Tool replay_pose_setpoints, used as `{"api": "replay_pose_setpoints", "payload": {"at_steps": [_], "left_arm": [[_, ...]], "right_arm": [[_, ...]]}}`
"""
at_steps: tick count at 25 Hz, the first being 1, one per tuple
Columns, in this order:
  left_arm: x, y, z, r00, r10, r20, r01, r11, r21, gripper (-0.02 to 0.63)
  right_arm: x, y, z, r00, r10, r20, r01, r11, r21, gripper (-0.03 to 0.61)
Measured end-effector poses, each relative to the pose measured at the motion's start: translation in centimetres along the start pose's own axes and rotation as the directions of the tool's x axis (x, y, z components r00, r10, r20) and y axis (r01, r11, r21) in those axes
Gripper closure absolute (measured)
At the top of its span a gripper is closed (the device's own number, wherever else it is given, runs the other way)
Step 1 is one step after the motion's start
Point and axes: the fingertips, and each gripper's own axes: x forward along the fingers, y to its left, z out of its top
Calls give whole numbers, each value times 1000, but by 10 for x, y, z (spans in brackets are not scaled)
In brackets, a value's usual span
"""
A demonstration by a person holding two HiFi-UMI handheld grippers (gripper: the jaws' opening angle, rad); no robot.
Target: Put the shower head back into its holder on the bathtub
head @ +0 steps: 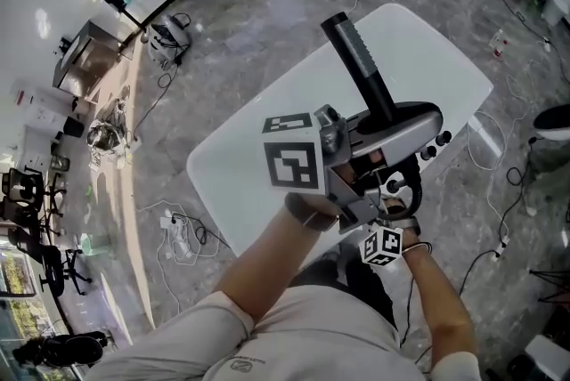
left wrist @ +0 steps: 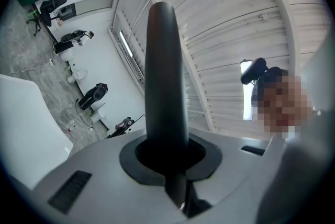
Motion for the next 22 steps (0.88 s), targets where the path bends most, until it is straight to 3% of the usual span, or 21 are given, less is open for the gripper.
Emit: {"api": "replay_pose_setpoints", "payload": {"at_steps": [2, 4, 7, 9, 11, 13, 15, 20, 22], "left_arm": [[-4, 1, 5, 1000, 0, 15, 0, 1000, -3, 574], [-11, 3, 14, 999, 7, 35, -7, 1000, -1, 574], [-21, 9, 22, 998, 29, 61, -29, 1000, 9, 574], [-25, 15, 24, 996, 46, 72, -47, 999, 15, 574], [-29, 24, 25, 995, 59, 82, -60, 998, 9, 574], [-30, 35, 20, 993, 79, 85, -79, 997, 5, 574], [-27, 45, 12, 991, 105, 81, -107, 994, 11, 574], [-31, 55, 8, 987, 145, 76, -146, 989, 13, 574], [-38, 57, 8, 984, 161, 73, -163, 987, 15, 574]], "right_arm": [[-1, -4, -5, 1000, -14, 2, 14, 1000, 22, 478], [-5, -8, -11, 1000, -19, -8, 20, 998, 67, 503], [-22, -28, -16, 999, -47, -9, 48, 972, 230, 509], [-46, -54, -16, 995, -98, 4, 86, 894, 440, 509], [-67, -68, -33, 990, -138, -39, 132, 768, 627, 509], [-81, -64, -59, 986, -124, -115, 169, 682, 712, 509], [-88, -49, -76, 987, -75, -144, 158, 644, 748, 509], [-68, -25, -51, 999, 6, -32, 23, 583, 812, 509], [-56, -13, -55, 995, 64, -77, 28, 556, 831, 509]]}}
